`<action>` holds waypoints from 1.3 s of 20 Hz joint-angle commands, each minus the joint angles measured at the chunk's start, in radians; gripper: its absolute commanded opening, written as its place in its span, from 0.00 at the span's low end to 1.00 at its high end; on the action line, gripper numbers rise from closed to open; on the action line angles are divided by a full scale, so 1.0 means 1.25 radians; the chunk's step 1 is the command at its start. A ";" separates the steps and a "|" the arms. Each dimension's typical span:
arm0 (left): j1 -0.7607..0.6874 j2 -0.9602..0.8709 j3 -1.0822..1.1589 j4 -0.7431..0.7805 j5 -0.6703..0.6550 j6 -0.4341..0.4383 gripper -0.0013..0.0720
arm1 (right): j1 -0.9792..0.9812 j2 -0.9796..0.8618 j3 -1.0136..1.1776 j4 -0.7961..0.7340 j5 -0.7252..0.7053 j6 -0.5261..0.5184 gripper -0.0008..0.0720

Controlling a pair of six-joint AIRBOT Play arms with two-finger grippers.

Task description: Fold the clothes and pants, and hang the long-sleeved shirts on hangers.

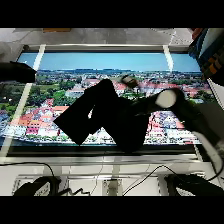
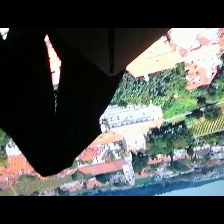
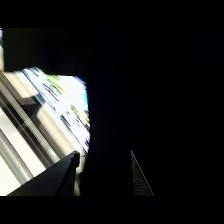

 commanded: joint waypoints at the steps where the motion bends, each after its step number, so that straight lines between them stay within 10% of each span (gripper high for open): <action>1: 0.006 0.003 -0.018 0.095 -0.041 0.011 0.03 | 0.157 -0.067 -0.021 -0.027 -0.170 -0.014 0.55; 8: 0.146 0.065 -0.164 0.115 -0.020 0.011 0.03 | 0.218 -0.198 -0.021 -0.026 -0.244 0.031 0.57; 10: 0.182 0.077 -0.204 0.115 -0.005 0.011 0.03 | 0.228 -0.216 -0.021 -0.028 -0.256 0.029 0.81; 26: 0.204 0.081 -0.277 0.067 0.059 0.011 0.03 | 0.307 -0.452 0.196 -0.047 -0.251 0.045 0.80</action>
